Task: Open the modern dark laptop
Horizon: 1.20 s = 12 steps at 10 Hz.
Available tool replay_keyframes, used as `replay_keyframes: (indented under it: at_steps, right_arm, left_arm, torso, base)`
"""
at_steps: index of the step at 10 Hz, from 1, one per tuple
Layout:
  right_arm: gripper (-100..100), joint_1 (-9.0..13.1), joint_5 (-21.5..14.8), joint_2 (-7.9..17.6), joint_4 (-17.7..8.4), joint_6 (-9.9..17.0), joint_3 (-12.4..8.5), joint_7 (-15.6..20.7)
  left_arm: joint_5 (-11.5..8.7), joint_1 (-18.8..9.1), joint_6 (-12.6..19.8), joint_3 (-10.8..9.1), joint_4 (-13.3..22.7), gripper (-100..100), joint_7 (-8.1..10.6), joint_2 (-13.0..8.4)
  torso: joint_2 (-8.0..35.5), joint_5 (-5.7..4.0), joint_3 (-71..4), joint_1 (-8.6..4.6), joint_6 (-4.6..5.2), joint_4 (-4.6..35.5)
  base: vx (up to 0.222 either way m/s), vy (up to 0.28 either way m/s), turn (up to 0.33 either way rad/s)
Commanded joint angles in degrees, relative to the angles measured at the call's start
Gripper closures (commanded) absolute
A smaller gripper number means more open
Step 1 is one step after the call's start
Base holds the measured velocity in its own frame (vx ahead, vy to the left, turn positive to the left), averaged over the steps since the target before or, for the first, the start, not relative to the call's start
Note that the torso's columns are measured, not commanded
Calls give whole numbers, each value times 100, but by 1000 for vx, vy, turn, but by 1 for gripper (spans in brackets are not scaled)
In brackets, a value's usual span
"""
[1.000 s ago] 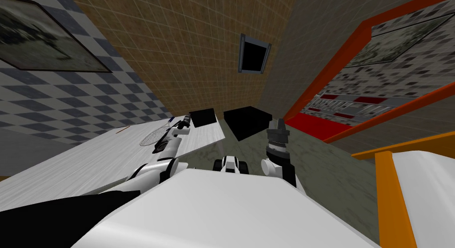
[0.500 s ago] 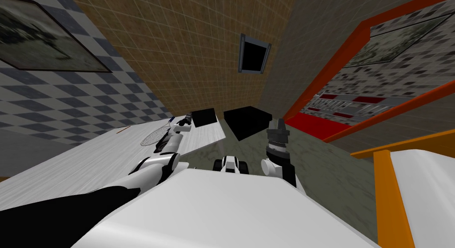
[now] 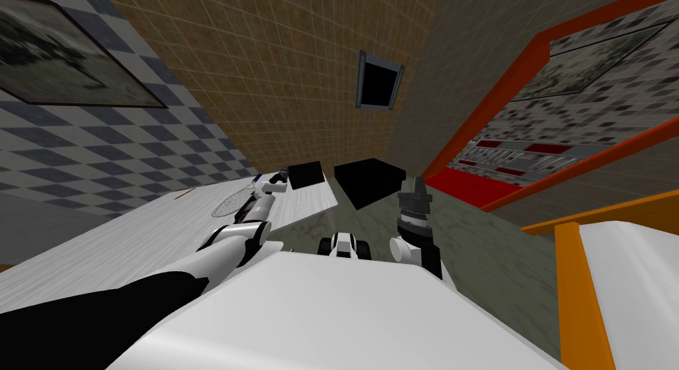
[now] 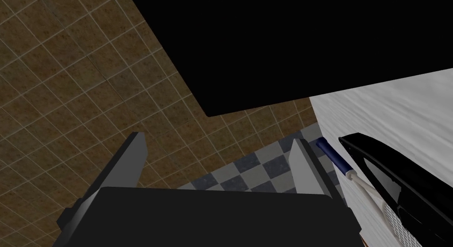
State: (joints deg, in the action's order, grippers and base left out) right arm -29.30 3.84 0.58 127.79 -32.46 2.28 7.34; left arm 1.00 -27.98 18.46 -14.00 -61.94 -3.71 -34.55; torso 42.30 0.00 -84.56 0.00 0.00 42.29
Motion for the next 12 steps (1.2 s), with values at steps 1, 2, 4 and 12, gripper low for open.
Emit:
replay_keyframes:
  at_steps: [1,2,4,12]
  right_arm:
    - [0,0,0,0,0,0,0,0]
    - [0,0,0,0,0,0,0,0]
    - [0,0,0,0,0,0,0,0]
    - [0,0,0,0,0,0,0,0]
  left_arm:
    - [-142,-349,138,130,368,-100,-104,-84]
    - [-179,-437,173,163,455,-100,-129,-107]
    - [-304,-728,289,271,746,-100,-213,-186]
    - [-699,-1629,642,628,1724,-100,-477,-403]
  torso:
    - [-2,0,-1,0,0,-1]
    - [-2,0,-2,1,0,-1]
    - [-2,1,-1,3,0,0]
    - [-1,1,-1,1,0,-1]
  base:
    - [-18,22,-7]
    - [-20,22,-7]
    - [-20,28,-10]
    - [-17,21,-7]
